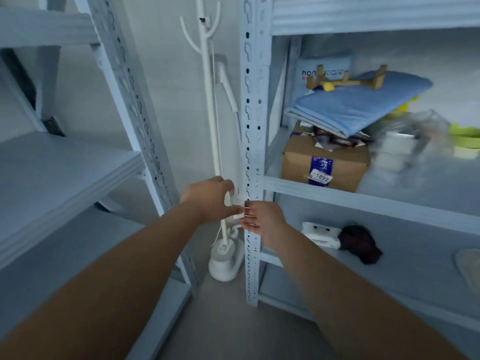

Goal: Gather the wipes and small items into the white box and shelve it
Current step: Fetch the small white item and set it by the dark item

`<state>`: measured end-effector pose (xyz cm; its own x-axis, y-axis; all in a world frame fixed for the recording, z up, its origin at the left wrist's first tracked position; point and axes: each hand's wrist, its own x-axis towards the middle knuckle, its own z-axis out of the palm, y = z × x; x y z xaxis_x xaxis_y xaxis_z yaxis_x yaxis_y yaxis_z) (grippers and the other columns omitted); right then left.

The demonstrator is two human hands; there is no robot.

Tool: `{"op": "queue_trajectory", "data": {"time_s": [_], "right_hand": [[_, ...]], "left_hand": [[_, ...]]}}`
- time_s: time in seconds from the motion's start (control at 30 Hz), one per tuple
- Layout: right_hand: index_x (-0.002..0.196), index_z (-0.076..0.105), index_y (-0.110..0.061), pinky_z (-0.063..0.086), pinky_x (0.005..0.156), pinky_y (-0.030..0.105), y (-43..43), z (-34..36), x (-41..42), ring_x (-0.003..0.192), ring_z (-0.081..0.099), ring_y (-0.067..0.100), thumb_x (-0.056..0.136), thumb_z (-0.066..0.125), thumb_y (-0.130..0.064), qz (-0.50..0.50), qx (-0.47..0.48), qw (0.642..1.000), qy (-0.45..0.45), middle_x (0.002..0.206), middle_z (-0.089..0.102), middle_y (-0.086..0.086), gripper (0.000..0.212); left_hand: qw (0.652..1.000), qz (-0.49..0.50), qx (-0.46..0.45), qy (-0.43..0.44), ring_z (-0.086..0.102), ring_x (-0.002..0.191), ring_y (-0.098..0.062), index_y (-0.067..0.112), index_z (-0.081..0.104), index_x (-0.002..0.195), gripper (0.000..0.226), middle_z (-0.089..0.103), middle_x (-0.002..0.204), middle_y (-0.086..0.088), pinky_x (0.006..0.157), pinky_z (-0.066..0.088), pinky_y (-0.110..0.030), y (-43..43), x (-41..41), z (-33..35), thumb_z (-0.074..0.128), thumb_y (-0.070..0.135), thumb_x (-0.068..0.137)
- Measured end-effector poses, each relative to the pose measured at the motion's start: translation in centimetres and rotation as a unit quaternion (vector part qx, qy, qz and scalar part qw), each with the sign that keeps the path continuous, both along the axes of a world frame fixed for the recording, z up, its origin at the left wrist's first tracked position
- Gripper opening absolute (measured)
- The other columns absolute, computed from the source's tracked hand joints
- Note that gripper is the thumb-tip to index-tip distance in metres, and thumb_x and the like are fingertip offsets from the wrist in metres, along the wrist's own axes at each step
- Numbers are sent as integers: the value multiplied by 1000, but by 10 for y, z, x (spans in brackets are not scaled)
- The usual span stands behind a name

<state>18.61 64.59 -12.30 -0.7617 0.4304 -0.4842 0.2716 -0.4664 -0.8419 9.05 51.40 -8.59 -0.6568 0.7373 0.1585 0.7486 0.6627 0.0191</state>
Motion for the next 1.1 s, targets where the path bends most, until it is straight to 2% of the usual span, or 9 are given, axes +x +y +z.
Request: {"op": "queue_trajectory", "data": {"time_s": [0.1,0.27,0.47,0.6,0.7,0.8,0.9,0.97,1.1], "right_hand": [[84,66,-6,55,59,31,42,-13,39,63,68,24,102,43,-7,-24,2,1000,-19,78,69,12,29],[97,70,-5,52,51,26,104,-37,97,61,68,19,101,43,-10,-83,-13,995,-44,78,73,10,27],[94,67,-6,55,64,31,162,-58,150,71,69,24,101,42,-10,-143,-35,988,-48,82,73,11,26],[108,64,-1,51,65,32,194,-72,171,83,67,33,102,39,-7,-171,-52,982,-60,101,70,21,26],[109,62,-4,50,64,32,218,-85,179,74,65,29,102,41,-7,-187,-59,977,-82,100,67,19,22],[104,63,-4,50,61,31,246,-99,183,66,62,25,99,46,-6,-201,-46,973,-107,94,67,16,18],[92,62,-3,51,61,30,276,-113,185,64,62,23,99,48,-8,-214,-44,967,-133,88,66,14,17],[104,65,0,53,61,31,296,-123,186,65,64,24,98,51,-9,-228,-46,960,-154,94,69,16,18],[116,67,2,56,63,32,332,-142,196,72,68,26,96,53,-8,-254,-33,951,-176,96,70,16,26]], "left_hand": [[999,-28,-10,-13,61,103,-18,37,53,120,62,56,113,11,79,50,-38,47,32,-14,54,79,74],[995,-92,-24,-9,60,100,-17,36,53,119,63,57,112,12,72,46,-35,123,80,-35,51,80,73],[988,-148,-29,-41,60,100,-17,35,51,120,60,58,113,11,76,49,-36,194,122,-58,55,75,76],[980,-180,-41,-70,59,99,-16,36,50,120,59,59,112,12,80,52,-39,235,135,-81,56,75,77],[974,-195,-35,-106,58,97,-14,38,49,115,54,58,108,15,74,45,-34,266,140,-104,59,74,75],[967,-204,-36,-149,59,96,-15,39,51,111,52,61,106,14,80,49,-38,300,142,-124,61,72,72],[958,-236,-33,-161,59,87,-15,39,50,102,44,61,96,13,65,44,-32,336,143,-139,63,68,73],[952,-253,-31,-167,58,80,-15,38,48,96,38,60,91,12,56,36,-29,359,145,-148,63,65,74],[941,-284,-48,-177,58,78,-17,34,46,98,40,58,90,8,63,46,-34,399,153,-168,65,63,77]]}}
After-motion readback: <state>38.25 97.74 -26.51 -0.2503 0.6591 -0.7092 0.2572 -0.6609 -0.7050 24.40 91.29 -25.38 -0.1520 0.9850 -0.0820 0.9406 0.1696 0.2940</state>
